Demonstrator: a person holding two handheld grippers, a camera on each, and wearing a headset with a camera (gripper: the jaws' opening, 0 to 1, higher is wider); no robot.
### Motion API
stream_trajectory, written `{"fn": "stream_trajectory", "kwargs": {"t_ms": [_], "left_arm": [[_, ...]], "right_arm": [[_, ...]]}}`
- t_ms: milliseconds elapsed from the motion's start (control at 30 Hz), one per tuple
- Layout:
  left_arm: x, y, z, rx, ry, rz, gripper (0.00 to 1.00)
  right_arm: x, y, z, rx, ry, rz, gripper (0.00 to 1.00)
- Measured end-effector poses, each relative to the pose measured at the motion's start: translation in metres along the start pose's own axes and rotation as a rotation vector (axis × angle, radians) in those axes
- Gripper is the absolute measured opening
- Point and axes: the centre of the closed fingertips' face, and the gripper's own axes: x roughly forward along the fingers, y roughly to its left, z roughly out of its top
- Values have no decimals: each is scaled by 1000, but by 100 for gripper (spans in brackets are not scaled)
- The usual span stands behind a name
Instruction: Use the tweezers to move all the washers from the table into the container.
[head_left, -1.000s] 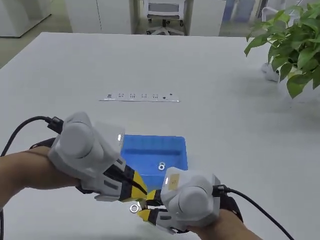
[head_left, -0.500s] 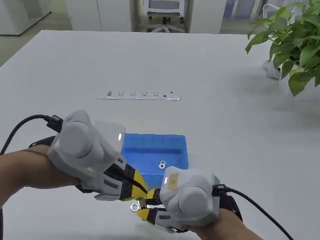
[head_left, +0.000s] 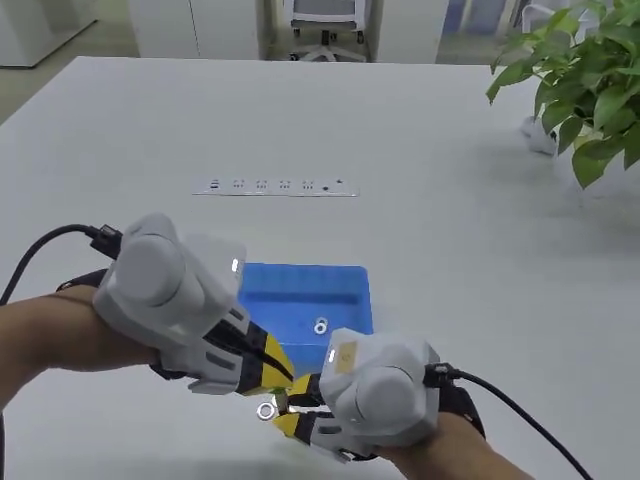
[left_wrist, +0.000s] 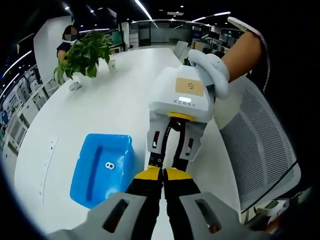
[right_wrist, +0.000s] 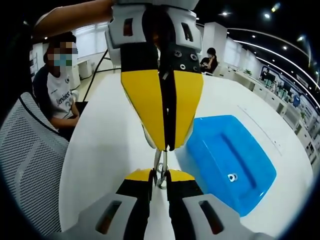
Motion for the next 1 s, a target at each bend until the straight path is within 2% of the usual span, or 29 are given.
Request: {"fn": "stream_trajectory", "kwargs": {"t_ms": [200, 567, 1000], "left_arm": [[0, 0, 0, 3, 1, -1, 5], [-1, -1, 0, 11, 13, -4, 5], [-11, -1, 13, 40, 13, 4, 5]], "right_arm": [[0, 1, 0, 23, -1, 2, 11], [-3, 2, 0, 12, 6, 0, 11], [-15, -3, 10, 1, -9, -27, 11]]}}
